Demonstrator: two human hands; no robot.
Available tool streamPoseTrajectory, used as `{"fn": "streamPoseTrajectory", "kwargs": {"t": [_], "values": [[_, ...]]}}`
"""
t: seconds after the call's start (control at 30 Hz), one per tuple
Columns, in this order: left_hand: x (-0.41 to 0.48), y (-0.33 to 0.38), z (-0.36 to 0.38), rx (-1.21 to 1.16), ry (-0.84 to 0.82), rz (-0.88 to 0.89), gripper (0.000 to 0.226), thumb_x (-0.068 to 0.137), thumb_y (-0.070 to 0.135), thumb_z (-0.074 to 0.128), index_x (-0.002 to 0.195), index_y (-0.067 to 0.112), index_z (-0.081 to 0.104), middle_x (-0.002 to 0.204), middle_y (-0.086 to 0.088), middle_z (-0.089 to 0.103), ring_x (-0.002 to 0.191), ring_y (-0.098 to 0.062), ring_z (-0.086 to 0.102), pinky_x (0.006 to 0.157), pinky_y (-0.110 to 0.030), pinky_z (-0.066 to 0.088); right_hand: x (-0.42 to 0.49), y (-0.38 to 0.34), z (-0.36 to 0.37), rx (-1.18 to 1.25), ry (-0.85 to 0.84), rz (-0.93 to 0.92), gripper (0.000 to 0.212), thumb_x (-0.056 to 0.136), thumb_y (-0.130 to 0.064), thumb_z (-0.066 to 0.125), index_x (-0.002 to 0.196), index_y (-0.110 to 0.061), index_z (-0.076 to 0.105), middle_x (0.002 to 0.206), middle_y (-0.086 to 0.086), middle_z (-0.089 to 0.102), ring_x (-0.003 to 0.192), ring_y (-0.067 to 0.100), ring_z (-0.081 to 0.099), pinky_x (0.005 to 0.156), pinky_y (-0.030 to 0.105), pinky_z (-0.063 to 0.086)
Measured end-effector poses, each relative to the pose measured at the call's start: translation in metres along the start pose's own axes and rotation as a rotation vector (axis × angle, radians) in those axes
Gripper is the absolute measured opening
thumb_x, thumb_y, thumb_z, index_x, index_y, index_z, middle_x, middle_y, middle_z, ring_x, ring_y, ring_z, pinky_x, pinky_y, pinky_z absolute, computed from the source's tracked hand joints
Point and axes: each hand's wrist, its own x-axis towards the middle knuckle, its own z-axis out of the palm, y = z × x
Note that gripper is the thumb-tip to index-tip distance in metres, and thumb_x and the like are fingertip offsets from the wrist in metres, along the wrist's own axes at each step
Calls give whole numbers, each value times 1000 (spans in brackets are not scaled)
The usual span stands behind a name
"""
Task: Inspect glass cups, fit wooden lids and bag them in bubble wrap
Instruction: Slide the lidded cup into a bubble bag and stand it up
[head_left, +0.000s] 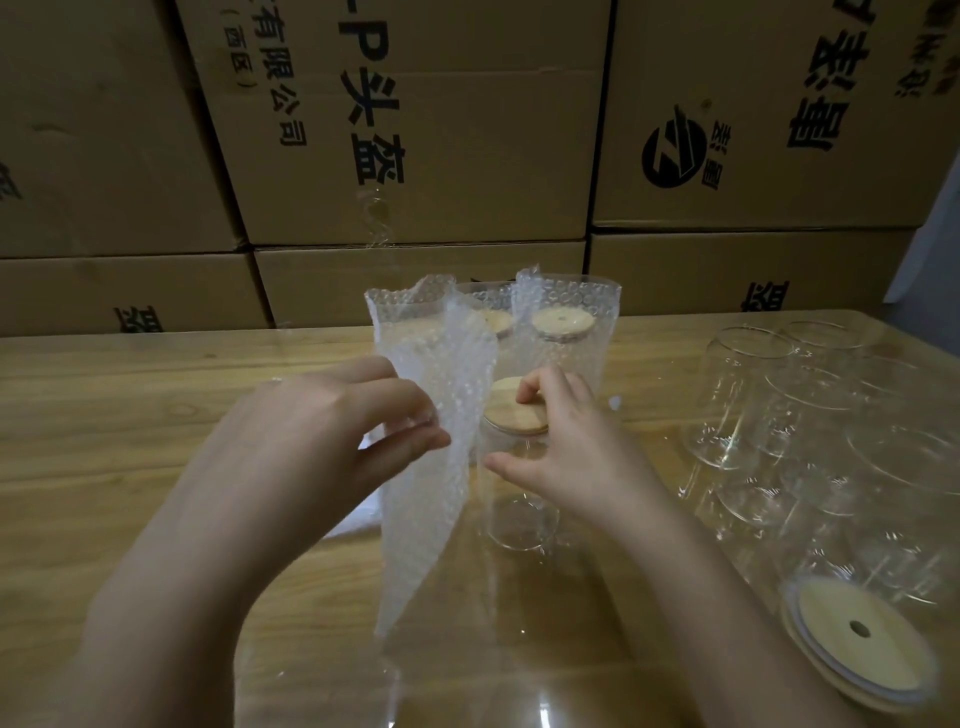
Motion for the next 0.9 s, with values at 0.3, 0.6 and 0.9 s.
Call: {"fn": "streamPoseTrajectory", "kwargs": {"t": [0.3, 0.6, 0.9], "values": [[2, -2, 7, 58, 16, 18, 45, 85, 45, 38, 85, 17, 73, 74, 2, 62, 54, -20, 58, 42, -36, 50, -7, -12, -38, 466, 623, 7, 53, 71, -47, 77, 101, -38, 35, 115, -9, 48, 93, 1, 54, 64, 13, 46], [6, 3, 17, 145, 36, 116, 12, 81, 27, 65, 79, 18, 73, 81, 0, 53, 67, -21, 49, 48, -32, 41, -21, -29, -75, 1399, 667, -63, 56, 71, -43, 78, 108, -21, 43, 119, 4, 60, 108, 22, 66, 85, 38, 57], [5, 0, 17, 123, 18, 77, 6, 73, 18, 77, 78, 17, 74, 90, -4, 57, 69, -21, 58, 50, -28, 42, -20, -20, -71, 969, 576, -75, 49, 66, -48, 78, 101, -35, 46, 98, -8, 59, 93, 15, 64, 78, 21, 52]]}}
